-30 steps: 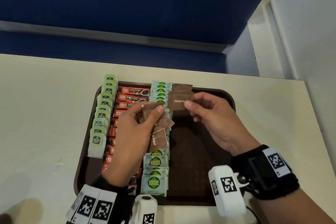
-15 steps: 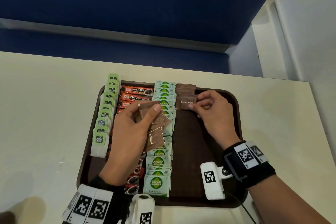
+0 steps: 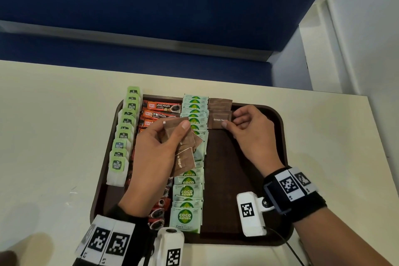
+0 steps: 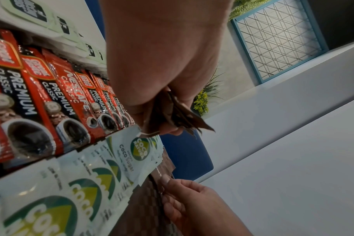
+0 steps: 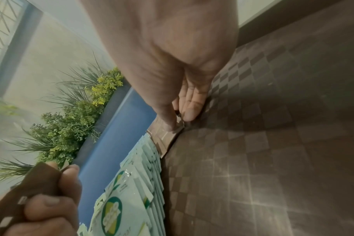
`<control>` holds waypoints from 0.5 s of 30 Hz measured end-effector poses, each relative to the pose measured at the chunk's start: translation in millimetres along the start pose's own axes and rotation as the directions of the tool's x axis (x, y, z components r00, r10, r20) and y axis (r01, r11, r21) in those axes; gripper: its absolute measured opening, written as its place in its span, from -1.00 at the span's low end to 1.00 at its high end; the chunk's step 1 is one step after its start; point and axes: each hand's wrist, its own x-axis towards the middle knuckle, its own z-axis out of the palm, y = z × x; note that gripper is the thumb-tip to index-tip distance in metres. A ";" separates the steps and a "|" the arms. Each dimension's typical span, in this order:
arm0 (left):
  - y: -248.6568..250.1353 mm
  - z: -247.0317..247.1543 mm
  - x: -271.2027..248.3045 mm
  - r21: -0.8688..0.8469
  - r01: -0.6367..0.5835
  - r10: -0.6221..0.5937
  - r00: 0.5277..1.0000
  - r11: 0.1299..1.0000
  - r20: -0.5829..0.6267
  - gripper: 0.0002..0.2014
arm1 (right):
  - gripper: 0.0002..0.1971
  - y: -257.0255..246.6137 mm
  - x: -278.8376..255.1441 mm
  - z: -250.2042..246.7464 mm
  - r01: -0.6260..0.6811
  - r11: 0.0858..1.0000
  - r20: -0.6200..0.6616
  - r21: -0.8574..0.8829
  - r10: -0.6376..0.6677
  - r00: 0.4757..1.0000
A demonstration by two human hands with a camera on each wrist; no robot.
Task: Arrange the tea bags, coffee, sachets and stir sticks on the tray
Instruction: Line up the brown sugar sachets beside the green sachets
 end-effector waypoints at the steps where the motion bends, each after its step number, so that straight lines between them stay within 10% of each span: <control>1: -0.2 0.5 -0.1 0.005 -0.001 0.001 1.000 1.000 -0.001 -0.80 | -0.66 -1.2 -1.1 -0.9 -0.004 1.000 -0.005 -0.007 0.004 1.000; 6: -3.1 3.2 0.4 0.031 -0.028 0.028 1.000 0.999 -0.006 -0.83 | -0.73 -26.4 -27.0 -13.8 0.069 0.989 -0.038 0.132 -0.065 0.997; 11: -2.1 8.3 -2.8 0.108 -0.085 0.079 0.995 0.991 0.058 -0.84 | -0.64 -62.3 -54.4 -19.8 -0.068 0.938 0.363 0.339 -0.063 0.930; 15: -0.6 12.0 -6.4 0.042 -0.036 0.033 0.997 0.998 0.075 -0.72 | -0.67 -65.1 -52.0 -21.6 -0.162 0.912 0.427 0.377 -0.016 0.904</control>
